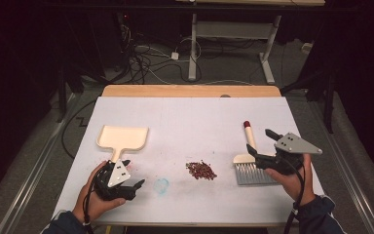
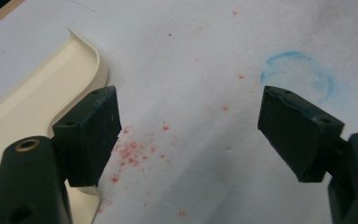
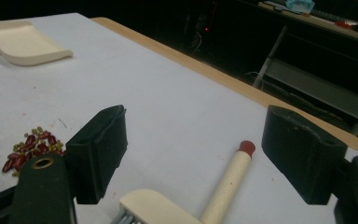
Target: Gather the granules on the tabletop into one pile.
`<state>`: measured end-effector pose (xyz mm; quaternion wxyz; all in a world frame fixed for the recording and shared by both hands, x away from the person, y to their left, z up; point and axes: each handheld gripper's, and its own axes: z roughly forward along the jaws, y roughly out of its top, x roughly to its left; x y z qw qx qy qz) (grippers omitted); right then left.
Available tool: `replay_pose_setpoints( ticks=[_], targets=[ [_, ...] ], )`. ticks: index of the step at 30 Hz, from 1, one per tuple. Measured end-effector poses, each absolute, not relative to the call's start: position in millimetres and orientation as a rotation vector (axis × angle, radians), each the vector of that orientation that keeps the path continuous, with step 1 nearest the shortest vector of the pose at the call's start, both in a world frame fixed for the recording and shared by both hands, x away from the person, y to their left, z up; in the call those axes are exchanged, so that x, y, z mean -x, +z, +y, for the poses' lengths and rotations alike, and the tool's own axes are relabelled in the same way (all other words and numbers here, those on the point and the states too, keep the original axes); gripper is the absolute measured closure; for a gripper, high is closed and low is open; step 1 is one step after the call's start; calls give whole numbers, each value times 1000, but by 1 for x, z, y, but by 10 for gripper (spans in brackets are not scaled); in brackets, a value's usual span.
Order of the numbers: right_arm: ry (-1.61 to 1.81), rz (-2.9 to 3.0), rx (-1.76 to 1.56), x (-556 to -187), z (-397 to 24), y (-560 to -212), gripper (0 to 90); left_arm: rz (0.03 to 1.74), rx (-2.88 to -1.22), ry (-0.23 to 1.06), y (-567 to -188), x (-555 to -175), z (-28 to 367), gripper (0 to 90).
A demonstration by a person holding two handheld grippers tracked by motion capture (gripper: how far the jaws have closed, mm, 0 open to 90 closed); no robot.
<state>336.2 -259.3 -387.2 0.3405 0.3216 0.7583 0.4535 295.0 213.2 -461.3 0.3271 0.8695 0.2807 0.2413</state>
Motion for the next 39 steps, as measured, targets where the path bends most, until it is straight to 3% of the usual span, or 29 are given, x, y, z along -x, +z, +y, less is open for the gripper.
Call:
replay_pose_setpoints(
  ticks=[18,39],
  targets=[
    [1119,2054,-807,-293,-267,-443,174,728,-2274,635,-461,-298,206,174],
    [1120,2021,-767,-290,-263,-438,174,709,-2286,635,-462,-297,205,174]
  ],
)
